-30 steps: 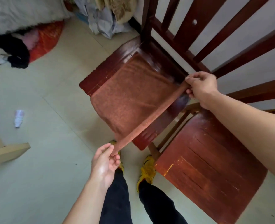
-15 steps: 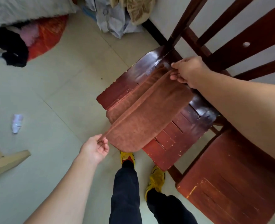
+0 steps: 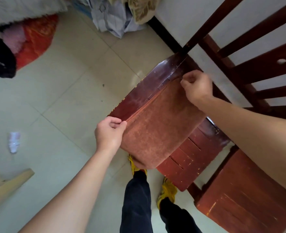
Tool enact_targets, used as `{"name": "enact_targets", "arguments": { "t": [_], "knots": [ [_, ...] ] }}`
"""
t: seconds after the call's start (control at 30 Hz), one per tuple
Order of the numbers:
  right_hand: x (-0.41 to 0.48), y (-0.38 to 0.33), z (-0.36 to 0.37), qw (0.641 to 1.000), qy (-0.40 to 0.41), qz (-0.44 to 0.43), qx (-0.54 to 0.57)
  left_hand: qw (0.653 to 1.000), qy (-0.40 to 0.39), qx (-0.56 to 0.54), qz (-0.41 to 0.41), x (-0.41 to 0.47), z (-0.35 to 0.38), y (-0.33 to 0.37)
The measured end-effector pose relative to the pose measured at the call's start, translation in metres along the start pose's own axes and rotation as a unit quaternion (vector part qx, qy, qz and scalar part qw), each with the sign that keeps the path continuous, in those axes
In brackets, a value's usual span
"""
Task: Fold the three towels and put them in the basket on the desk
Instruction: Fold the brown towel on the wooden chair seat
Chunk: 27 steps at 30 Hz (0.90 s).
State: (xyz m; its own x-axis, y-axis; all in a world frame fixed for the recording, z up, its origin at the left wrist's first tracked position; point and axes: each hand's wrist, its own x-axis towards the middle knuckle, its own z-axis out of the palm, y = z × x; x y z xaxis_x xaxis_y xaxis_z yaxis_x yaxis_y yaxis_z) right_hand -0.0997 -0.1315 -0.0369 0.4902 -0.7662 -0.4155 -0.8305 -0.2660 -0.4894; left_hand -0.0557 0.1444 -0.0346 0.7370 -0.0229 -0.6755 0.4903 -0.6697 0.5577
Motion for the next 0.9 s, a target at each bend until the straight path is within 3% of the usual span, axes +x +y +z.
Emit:
{"name": "enact_targets", "arguments": {
  "t": [0.13,0.23,0.43,0.57,0.73,0.8,0.87,0.9],
  "knots": [
    [-0.005,0.008,0.009,0.984,-0.068,-0.115,-0.121,0.977,-0.093,0.188,0.044,0.003,0.007,-0.007],
    [-0.003,0.013,0.014,0.982,-0.094,-0.106,-0.128,0.954,-0.12,0.267,0.063,0.001,0.007,-0.009],
    [0.001,0.013,0.018,0.984,-0.073,-0.095,-0.132,0.97,-0.144,0.163,0.11,0.011,-0.012,-0.02],
    [0.001,0.014,0.02,0.985,-0.069,-0.094,-0.128,0.977,-0.079,0.168,0.102,0.031,-0.014,-0.03],
    [0.005,0.01,0.013,0.986,-0.095,-0.074,-0.117,0.975,-0.02,0.209,0.075,0.035,-0.018,-0.033],
    [0.002,0.005,0.009,0.989,-0.058,-0.071,-0.117,0.973,-0.004,0.218,0.07,0.032,-0.019,-0.03],
    [-0.01,-0.002,0.013,0.992,0.001,-0.087,-0.094,0.987,-0.035,0.157,0.013,0.035,-0.017,-0.03],
    [-0.017,-0.003,0.019,0.996,-0.014,-0.072,-0.041,0.993,-0.06,0.102,-0.024,0.037,-0.014,-0.03]
  ]
}}
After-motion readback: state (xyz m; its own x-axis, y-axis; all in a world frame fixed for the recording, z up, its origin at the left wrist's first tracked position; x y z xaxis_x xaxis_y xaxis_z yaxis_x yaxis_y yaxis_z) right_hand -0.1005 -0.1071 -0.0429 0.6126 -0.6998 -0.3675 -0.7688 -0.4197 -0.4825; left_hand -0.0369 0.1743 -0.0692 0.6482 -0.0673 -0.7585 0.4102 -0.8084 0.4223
